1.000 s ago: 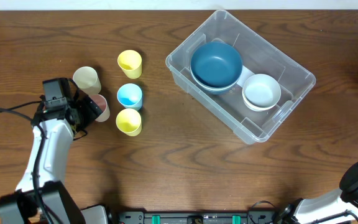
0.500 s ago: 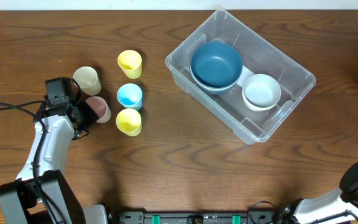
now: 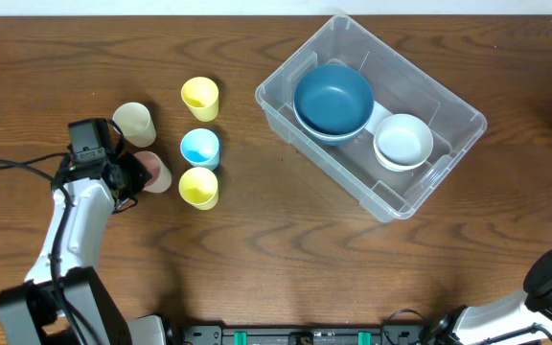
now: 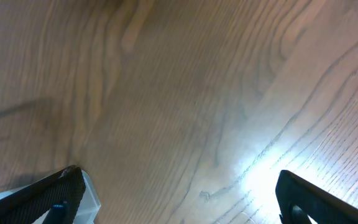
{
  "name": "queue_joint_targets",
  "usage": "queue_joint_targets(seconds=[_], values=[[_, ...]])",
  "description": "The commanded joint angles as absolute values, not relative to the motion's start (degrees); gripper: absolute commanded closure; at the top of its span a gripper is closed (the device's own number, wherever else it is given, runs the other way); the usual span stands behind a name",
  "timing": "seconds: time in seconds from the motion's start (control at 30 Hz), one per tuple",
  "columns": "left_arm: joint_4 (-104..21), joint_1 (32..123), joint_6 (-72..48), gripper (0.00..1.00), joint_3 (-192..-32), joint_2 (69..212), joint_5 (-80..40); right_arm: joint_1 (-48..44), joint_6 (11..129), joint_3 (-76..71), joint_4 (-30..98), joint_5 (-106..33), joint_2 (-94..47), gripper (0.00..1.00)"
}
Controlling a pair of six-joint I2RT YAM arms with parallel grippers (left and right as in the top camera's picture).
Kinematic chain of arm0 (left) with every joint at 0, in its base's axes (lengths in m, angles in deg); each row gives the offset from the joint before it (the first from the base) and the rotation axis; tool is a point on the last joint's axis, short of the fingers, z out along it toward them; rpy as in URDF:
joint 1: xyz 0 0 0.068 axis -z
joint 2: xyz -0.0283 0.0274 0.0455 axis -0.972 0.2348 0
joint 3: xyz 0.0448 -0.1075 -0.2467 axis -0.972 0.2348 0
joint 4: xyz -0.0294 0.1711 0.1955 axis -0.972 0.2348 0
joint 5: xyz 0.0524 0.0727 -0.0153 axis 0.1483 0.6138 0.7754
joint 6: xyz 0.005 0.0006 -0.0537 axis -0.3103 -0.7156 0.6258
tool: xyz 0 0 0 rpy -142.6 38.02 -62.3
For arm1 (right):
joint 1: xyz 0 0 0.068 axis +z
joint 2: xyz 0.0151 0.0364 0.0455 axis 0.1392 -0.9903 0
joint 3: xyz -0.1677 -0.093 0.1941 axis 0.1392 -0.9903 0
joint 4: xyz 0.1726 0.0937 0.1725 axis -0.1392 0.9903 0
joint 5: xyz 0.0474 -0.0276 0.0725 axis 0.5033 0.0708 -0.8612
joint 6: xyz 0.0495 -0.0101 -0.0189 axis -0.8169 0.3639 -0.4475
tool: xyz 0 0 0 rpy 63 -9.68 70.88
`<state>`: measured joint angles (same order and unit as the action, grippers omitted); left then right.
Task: Pack container
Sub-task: 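Grasp the pink cup rim with the left gripper and lift, then carry the pink cup right and lower it into the bin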
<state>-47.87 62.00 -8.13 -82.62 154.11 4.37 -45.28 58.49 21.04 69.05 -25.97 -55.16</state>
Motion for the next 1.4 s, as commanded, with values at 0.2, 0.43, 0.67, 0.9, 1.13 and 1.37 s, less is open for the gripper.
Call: queue_joint_targets(seconds=[0.2,0.43,0.67,0.9,1.13,1.37], values=[[-47.36,61.85,-8.43,0.94,-84.81,143.05,2.07,-45.56,57.83,20.78,69.07,-25.73,-55.29,0.01],[-47.19,63.38,-8.89,0.94,-88.5,131.95,-6.98,-45.56,57.83,20.78,69.07,-25.73,-55.29,0.01],[-51.08,79.12,-8.37,0.94,-91.95,123.82,-8.38,-45.56,57.83,20.78,69.07,-25.73,-55.29,0.01],[-62.49,100.21,-7.34,0.94,-91.95,129.52,-8.16,-45.56,57.83,20.78,69.07,-25.73,-55.29,0.01],[-72.61,111.73,-7.36,0.94,-92.94,141.74,-8.16,-45.56,57.83,20.78,69.07,-25.73,-55.29,0.01],[-72.67,116.32,-9.98,0.94,-97.61,152.56,-5.75,-45.56,57.83,20.78,69.07,-25.73,-55.29,0.01]])
